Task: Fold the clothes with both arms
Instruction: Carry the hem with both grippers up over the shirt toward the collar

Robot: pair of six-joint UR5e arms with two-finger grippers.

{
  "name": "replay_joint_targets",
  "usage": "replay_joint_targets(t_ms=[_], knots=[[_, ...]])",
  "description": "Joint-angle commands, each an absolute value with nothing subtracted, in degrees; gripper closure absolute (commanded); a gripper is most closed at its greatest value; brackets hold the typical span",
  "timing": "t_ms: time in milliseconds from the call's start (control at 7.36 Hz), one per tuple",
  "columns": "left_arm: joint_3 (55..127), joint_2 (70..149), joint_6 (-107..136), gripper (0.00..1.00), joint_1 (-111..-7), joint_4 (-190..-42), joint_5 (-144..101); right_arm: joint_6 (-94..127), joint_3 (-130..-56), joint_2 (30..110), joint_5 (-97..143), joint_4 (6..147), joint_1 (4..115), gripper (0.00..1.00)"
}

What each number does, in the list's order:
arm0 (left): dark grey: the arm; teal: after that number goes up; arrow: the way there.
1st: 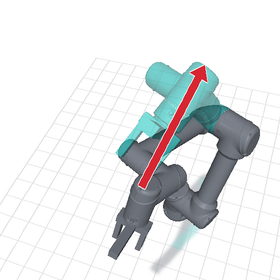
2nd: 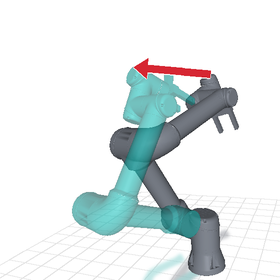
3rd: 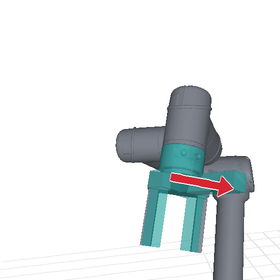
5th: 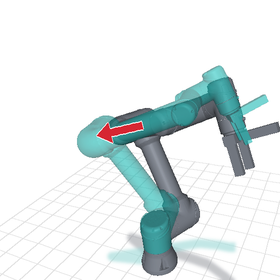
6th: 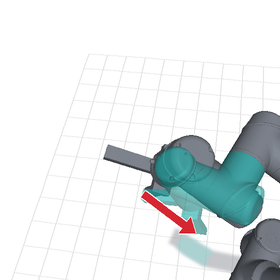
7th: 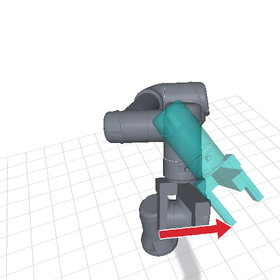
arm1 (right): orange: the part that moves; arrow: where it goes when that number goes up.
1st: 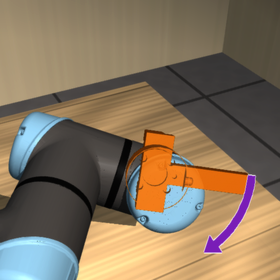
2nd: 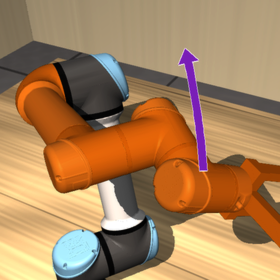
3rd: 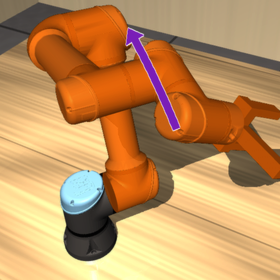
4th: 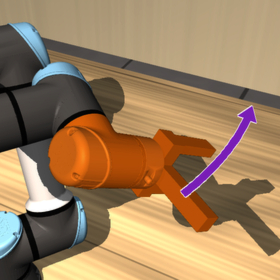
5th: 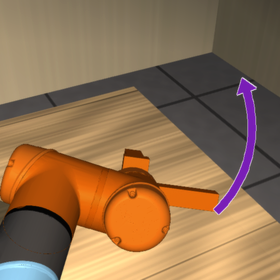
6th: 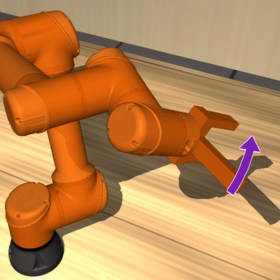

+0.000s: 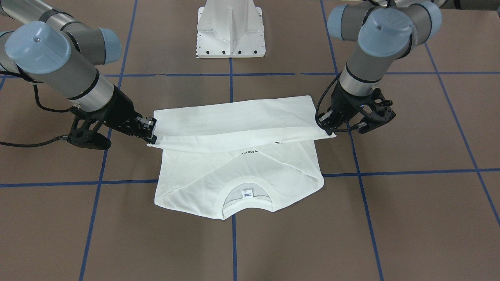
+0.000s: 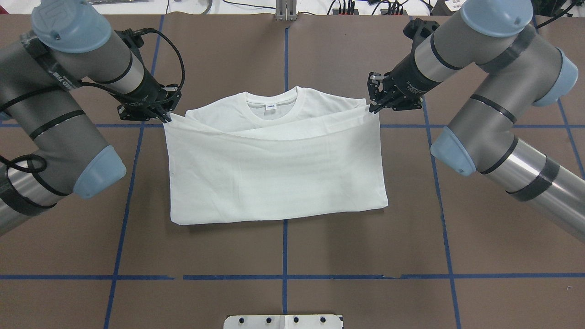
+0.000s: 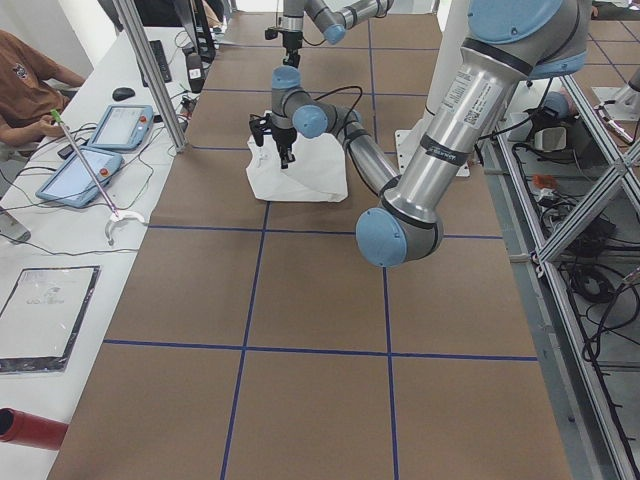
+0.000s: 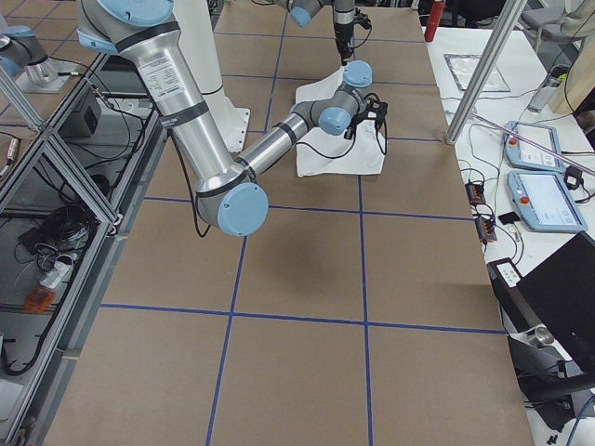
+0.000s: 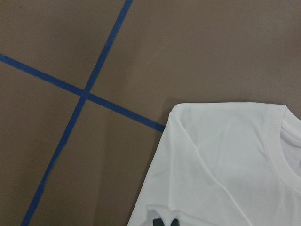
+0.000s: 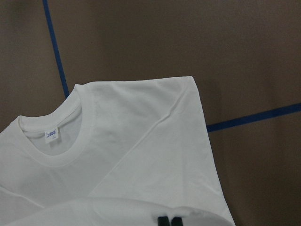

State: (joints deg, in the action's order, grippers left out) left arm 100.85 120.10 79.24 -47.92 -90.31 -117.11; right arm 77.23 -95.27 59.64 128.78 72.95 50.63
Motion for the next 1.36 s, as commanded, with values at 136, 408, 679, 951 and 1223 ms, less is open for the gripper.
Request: replay_joint_targets(t_ms=[136, 408, 679, 951, 1223], knots=[[90.2, 122.2, 79.2, 1.0, -48.3, -99.0, -116.9, 75.8, -90.6, 57.5, 128.7, 72.9, 51.9, 1.0], [88.8, 122.3, 79.2, 1.0, -48.3, -101.1, -116.9, 75.5, -89.3, 57.5, 128.7, 72.9, 52.5, 1.0], [88.0, 122.4, 79.4, 1.0, -48.3, -101.8, -116.9, 75.7, -89.4, 57.4, 128.9, 72.8, 52.8, 1.0], [88.0, 122.8, 79.9, 1.0, -48.3, -102.8, -116.9, 75.7, -89.6, 57.4, 129.0, 72.8, 52.8, 1.0], [88.0, 123.0, 79.7, 1.0, -48.3, -102.8, -116.9, 75.5, -89.3, 57.9, 128.8, 72.7, 52.5, 1.0]])
